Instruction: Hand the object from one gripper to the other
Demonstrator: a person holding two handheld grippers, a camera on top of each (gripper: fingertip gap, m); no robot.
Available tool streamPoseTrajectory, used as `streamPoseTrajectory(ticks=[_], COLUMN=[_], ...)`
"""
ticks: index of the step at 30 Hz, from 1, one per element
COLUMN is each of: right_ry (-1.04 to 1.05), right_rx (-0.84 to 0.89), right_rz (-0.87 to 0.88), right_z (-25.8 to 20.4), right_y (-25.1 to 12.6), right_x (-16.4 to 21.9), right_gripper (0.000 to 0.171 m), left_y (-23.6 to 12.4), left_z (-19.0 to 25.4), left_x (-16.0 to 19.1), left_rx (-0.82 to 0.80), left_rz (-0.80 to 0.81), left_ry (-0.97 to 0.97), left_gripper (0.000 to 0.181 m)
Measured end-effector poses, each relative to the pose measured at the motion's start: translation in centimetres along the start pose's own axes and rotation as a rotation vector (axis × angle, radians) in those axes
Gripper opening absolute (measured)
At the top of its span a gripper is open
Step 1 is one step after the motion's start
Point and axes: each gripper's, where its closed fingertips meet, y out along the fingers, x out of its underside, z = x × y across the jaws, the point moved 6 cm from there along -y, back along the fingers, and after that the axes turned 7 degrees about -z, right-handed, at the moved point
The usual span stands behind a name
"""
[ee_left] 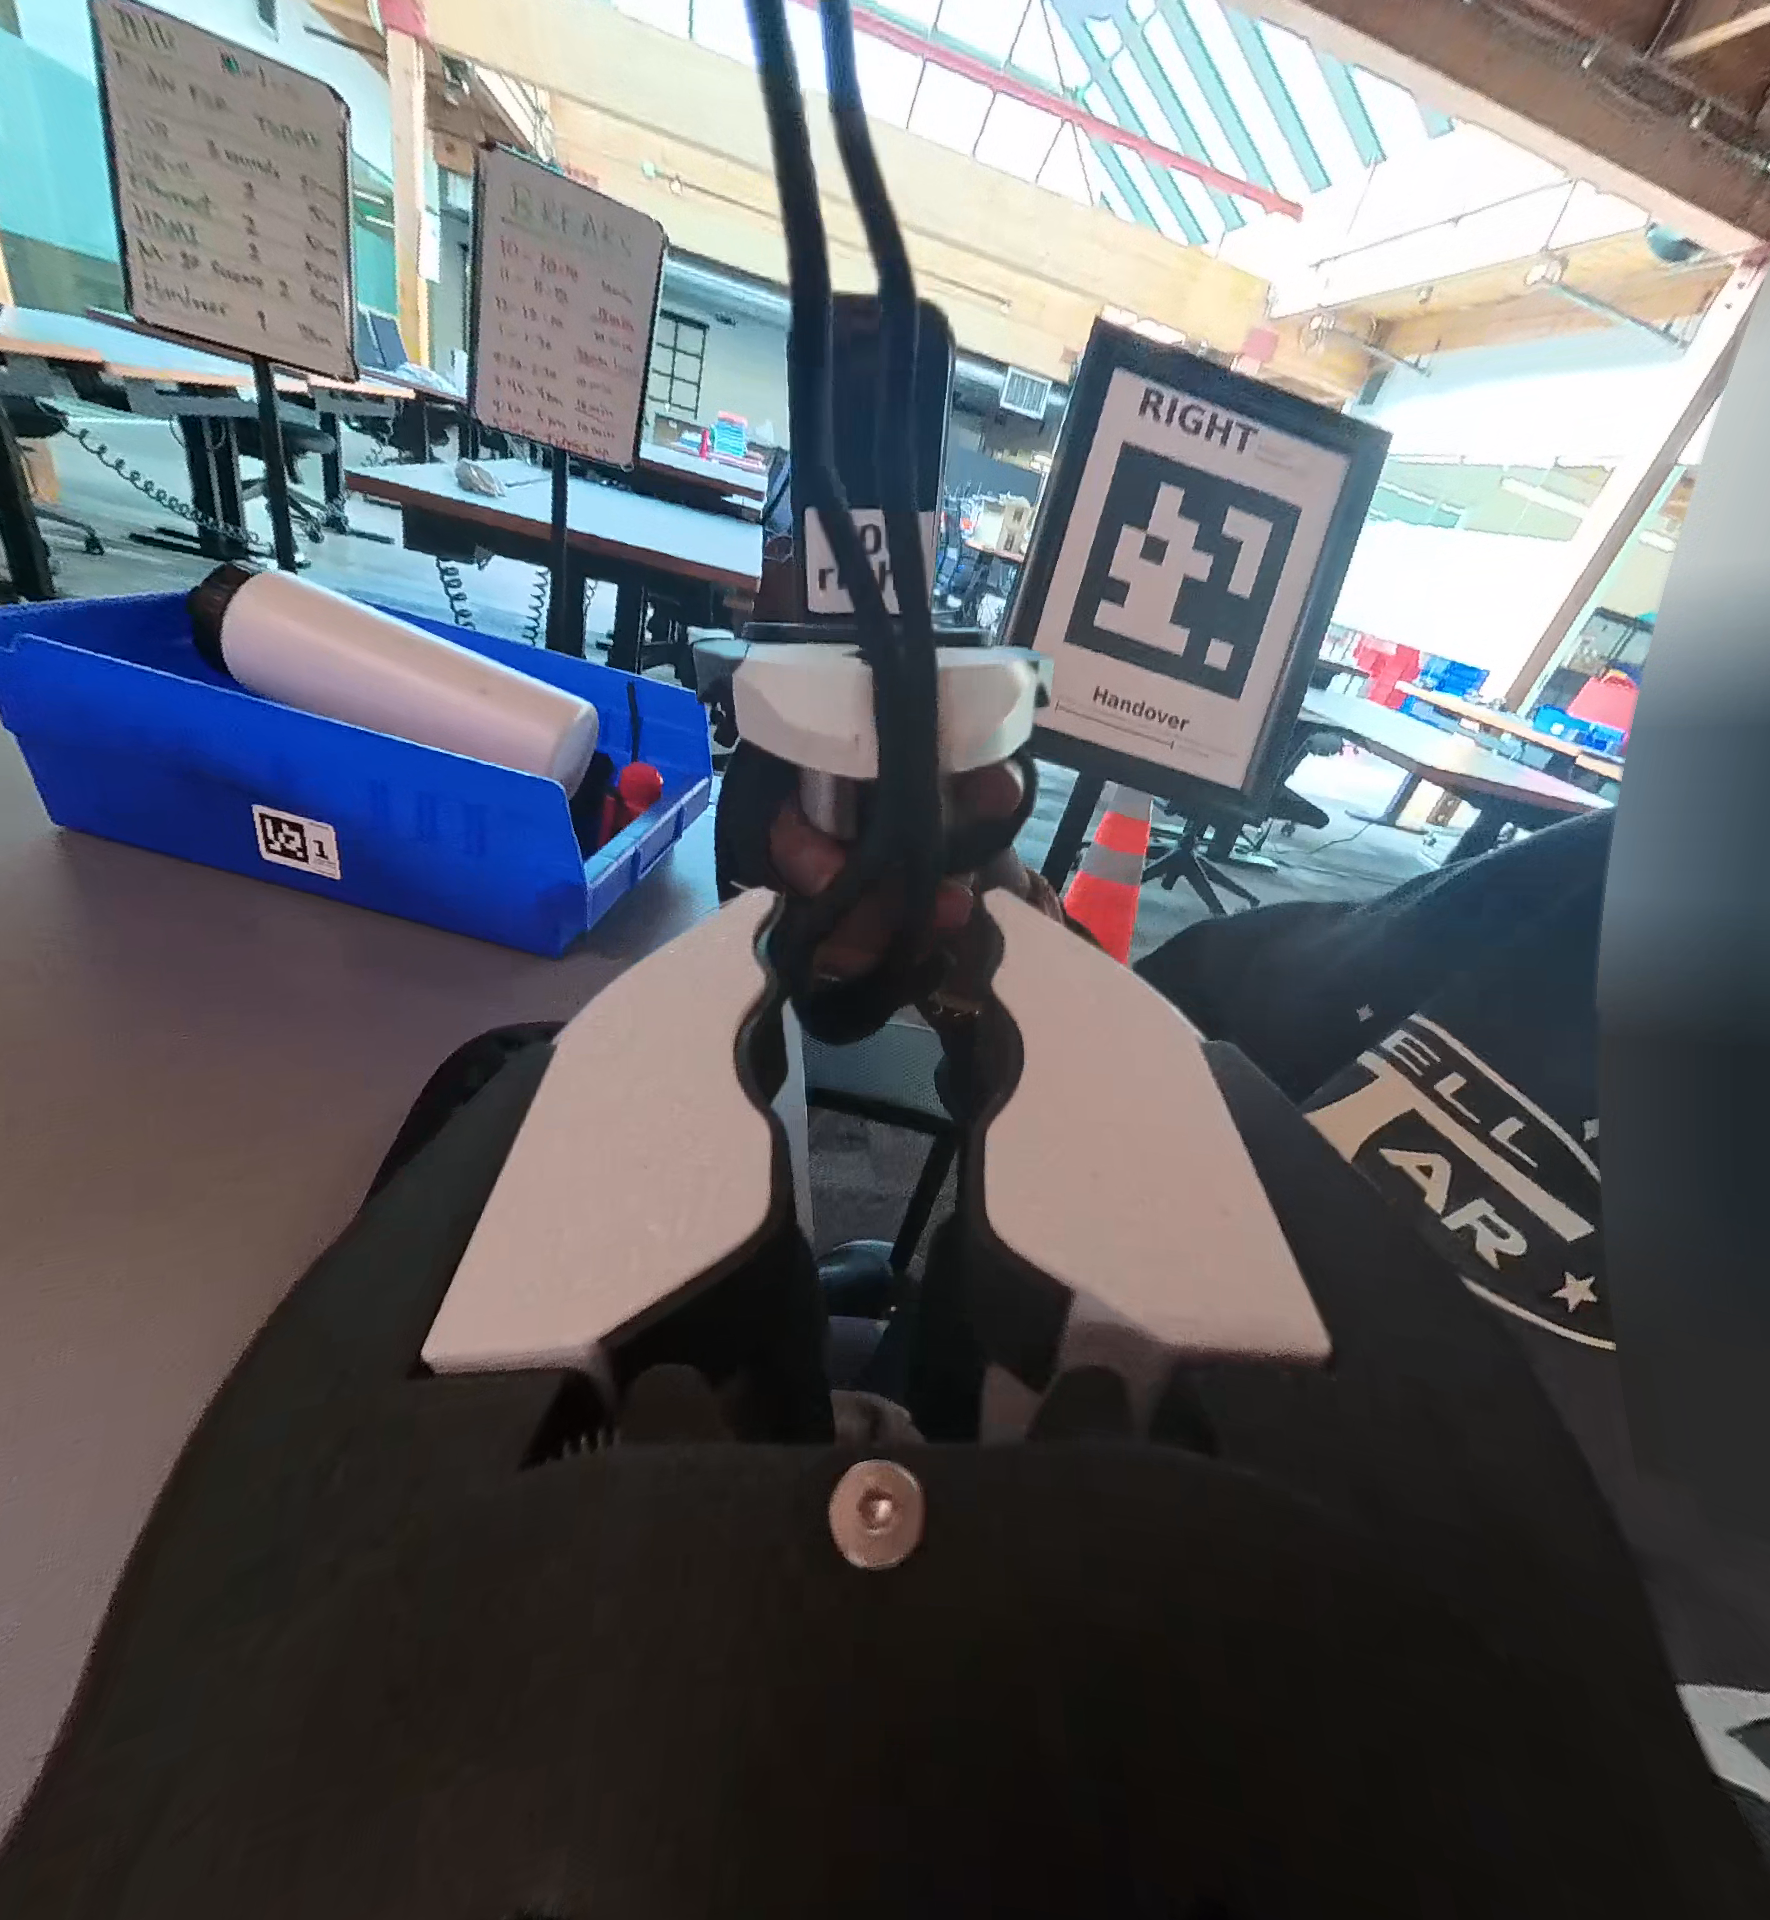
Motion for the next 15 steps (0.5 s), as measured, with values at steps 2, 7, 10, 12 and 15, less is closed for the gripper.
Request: streamPoseTrajectory(ticks=[2,7,10,12,15], right_ry=[-0.002,-0.011,-0.004,-0.008,-0.044], right_rx=[-0.003,0.029,0.021,0.025,0.037], right_rz=[0.004,0.038,0.039,0.012,-0.035], right_z=[-0.1,0.0,0.0,0.1,0.0], right_y=[-0.1,-0.1,-0.2,-0.1,0.4], right_x=[-0.1,-0.3,-0.3,-0.1,0.4], right_gripper=[0.005,0.008,0.018,0.026,0.032], left_y=[0.1,0.1,-0.2,-0.7,-1.4], left_z=[0.1,0.3,0.5,0.5,0.3], left_x=[0.1,-0.2,-0.7,-1.3,-1.9], left_rx=[0.004,0.009,0.019,0.023,-0.002], left_rz=[-0.006,0.022,0.084,0.152,0.244], left_ry=[0.016,0.031,0.024,0.022,0.022], left_gripper=[0.017,0.006,0.005,0.005,0.005])
